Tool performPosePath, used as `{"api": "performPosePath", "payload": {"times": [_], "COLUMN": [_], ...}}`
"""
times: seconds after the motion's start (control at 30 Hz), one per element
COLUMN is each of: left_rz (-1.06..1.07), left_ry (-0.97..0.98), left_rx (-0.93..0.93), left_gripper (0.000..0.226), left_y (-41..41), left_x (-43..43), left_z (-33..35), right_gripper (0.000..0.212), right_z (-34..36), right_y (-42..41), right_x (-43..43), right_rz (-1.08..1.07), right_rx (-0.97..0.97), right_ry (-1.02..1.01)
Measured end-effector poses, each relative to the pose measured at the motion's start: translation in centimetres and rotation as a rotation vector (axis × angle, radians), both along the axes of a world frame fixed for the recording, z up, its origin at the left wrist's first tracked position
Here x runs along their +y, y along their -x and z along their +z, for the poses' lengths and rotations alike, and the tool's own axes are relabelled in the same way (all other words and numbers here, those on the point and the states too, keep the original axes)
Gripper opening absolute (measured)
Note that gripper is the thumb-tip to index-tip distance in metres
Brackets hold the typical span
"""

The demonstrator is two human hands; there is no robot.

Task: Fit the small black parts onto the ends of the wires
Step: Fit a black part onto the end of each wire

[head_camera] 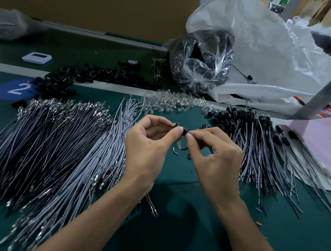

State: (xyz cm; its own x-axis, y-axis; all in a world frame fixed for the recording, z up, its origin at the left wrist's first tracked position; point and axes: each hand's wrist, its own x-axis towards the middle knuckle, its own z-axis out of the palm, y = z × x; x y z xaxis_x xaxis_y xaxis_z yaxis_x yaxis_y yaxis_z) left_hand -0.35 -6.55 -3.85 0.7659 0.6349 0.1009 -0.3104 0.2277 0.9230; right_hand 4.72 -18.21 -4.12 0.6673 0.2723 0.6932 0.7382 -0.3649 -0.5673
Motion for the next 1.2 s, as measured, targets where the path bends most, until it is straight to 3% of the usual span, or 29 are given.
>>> {"api": "performPosePath", "payload": {"times": [0.23, 0.63, 1.2], "left_rz": [0.008, 0.032, 0.026], "left_ry": [-0.076, 0.050, -0.097], "left_rx": [0.022, -0.018, 0.024], "left_gripper": [0.022, 0.019, 0.024], "left_y": [0.05, -0.05, 0.14], "left_x": [0.18, 0.28, -0.15], "left_z": [0.17, 0.25, -0.29], "right_gripper": [0.005, 0.003, 0.007], "right_z": [-0.01, -0.13, -0.29], "right_y": [-0.11, 0.10, -0.15], "right_x": [0.01, 0.22, -0.05], "right_rz": [0.017, -0.033, 0.007], "right_rx": [0.010, -0.064, -0.030], "right_ry": [0.022, 0.003, 0.096]}}
